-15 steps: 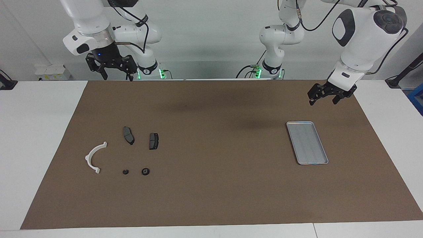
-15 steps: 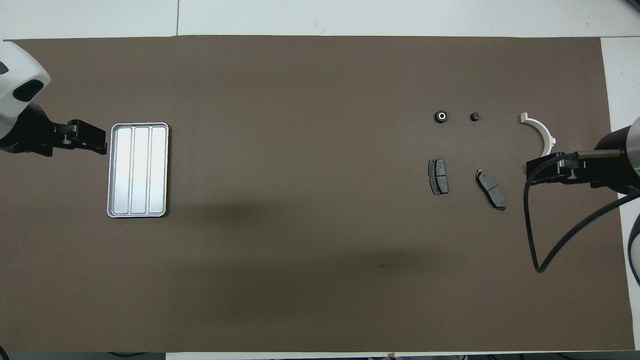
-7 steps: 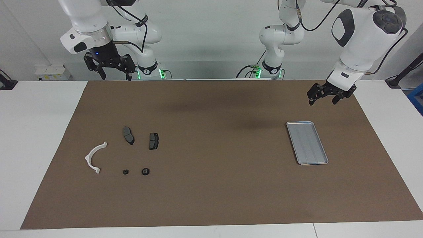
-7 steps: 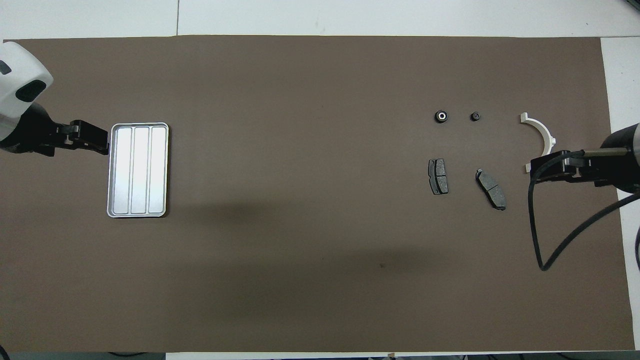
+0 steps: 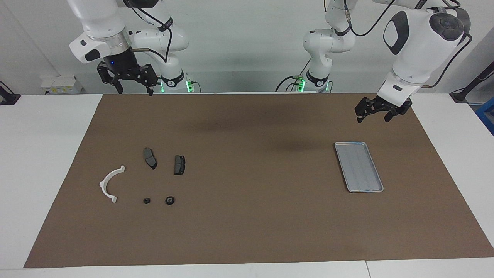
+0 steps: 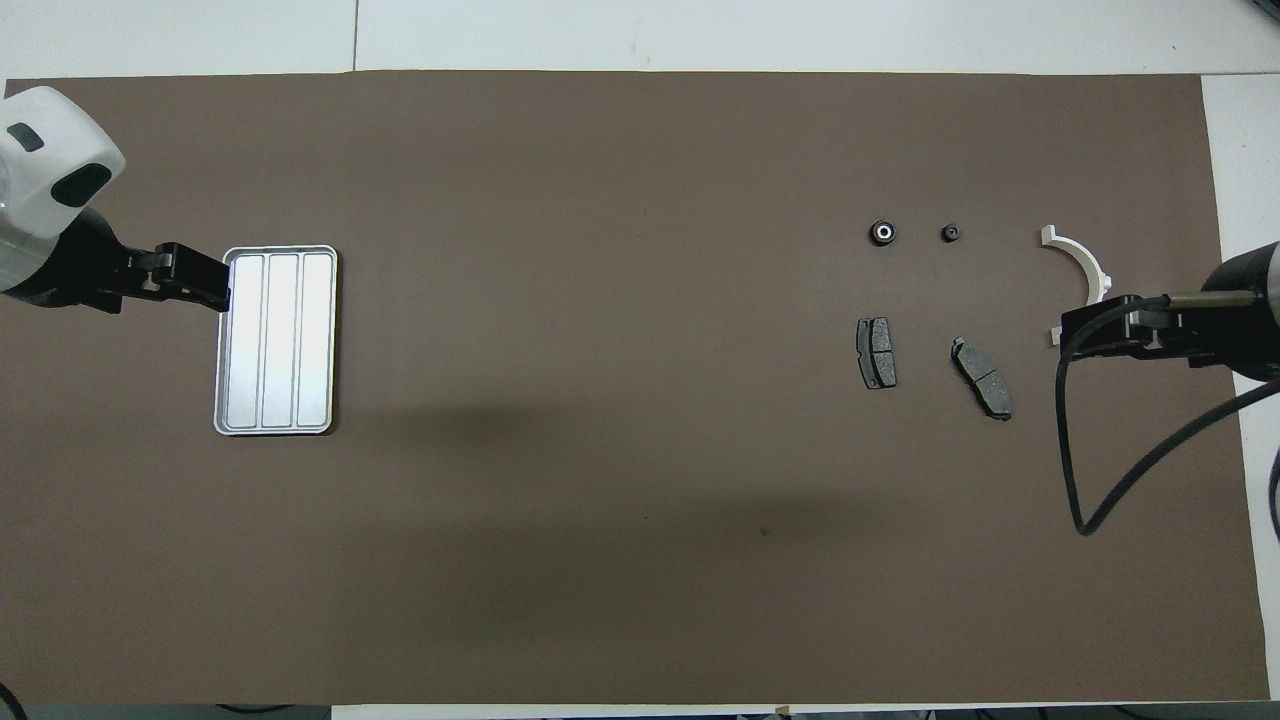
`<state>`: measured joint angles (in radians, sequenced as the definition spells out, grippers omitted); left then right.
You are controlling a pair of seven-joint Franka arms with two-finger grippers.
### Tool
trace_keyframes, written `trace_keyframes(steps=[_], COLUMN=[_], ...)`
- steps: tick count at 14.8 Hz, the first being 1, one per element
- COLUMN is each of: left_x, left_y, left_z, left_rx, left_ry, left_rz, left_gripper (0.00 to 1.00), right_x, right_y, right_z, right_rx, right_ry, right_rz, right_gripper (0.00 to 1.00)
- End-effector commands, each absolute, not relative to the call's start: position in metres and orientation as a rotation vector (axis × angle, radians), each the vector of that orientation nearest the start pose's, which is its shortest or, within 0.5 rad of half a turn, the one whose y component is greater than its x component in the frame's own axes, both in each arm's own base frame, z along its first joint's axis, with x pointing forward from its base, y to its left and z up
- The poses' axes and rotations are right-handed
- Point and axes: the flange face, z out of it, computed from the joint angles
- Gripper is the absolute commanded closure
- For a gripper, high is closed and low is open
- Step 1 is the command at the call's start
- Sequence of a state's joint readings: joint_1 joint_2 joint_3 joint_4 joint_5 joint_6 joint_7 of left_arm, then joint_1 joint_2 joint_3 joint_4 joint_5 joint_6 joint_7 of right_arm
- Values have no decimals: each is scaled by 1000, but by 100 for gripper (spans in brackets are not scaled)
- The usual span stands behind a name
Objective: Place bearing gear from tray to pile
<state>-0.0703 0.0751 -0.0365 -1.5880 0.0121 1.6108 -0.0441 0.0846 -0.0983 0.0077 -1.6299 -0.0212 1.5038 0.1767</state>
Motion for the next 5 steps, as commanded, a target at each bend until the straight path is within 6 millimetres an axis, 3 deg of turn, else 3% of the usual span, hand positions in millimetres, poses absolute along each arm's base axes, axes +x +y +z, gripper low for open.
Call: trace_keyframes(steps=[1,5], left_x=[568,568], left_y=[-56,-56], left_z=[578,578], left_rx=[-3139,-3139], left_ry=[103,103], left_rz=[65,65], left_gripper=[0,0], right_x=[516,516], right_y=[47,45], right_z=[645,645], right_rx=[-3138,-3138], right_ry=[149,154], right_rz=[27,27], right_gripper=[0,0])
